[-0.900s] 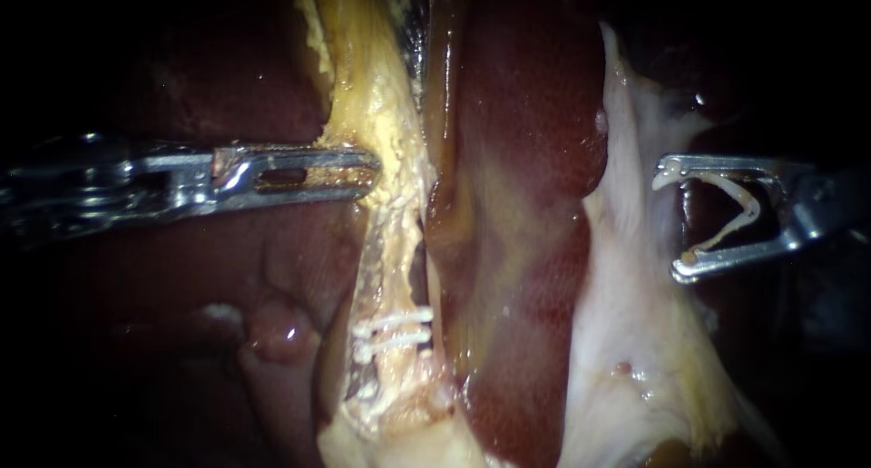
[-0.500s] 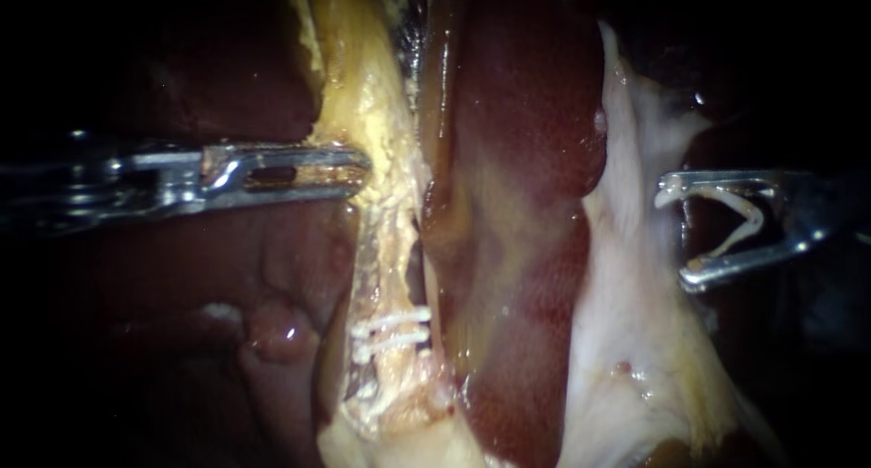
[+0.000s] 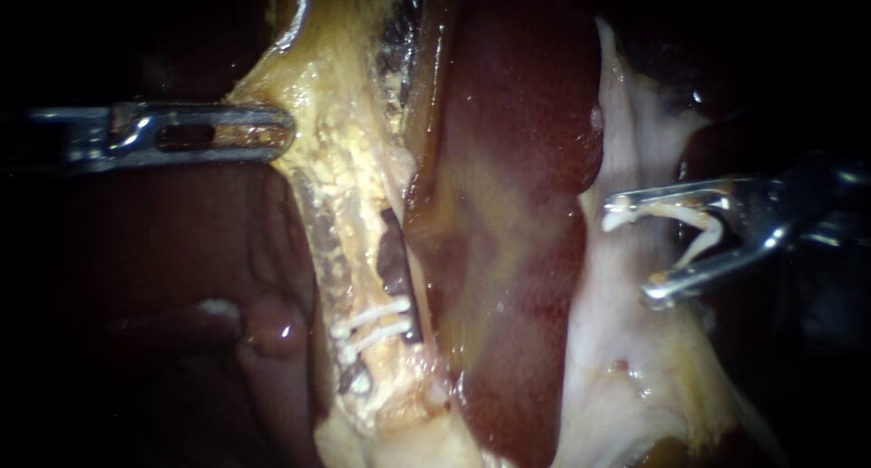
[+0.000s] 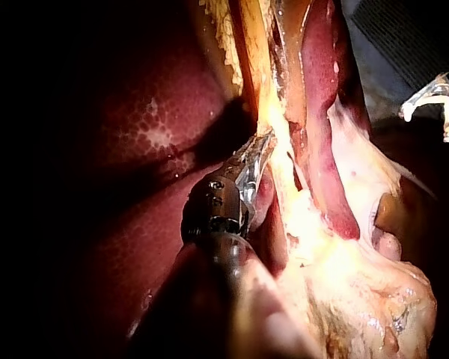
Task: Clipping third clip left tube
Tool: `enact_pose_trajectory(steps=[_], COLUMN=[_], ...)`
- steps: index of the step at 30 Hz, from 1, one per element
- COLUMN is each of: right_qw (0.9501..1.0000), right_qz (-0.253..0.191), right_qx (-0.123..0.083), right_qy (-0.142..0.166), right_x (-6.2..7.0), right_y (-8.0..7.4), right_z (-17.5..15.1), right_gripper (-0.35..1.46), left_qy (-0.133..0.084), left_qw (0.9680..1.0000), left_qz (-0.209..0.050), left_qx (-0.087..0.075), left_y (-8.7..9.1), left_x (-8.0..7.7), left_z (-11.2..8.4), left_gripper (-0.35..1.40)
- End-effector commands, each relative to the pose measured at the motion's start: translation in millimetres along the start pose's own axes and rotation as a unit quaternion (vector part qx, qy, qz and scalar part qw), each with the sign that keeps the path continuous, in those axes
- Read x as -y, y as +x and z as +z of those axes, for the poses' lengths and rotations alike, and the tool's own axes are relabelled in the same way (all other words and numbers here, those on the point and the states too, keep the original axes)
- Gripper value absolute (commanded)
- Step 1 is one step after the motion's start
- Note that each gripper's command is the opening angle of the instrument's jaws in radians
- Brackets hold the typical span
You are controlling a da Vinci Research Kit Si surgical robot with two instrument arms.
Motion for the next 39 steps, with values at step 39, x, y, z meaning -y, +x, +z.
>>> enact_pose_trajectory(steps=[39], right_qw=[0.9967], right_qz=[0.078], right_qx=[0.023], right_qy=[0.001], right_x=[-12.8], right_y=[-10.3], right_z=[14.4], right_gripper=[0.54], left_qy=[-0.001], left_qw=[1.0], left_qz=[-0.002], left_qx=[0.003], left_y=[0.2], left_x=[0.9], left_z=[-0.9], left_gripper=[-0.35])
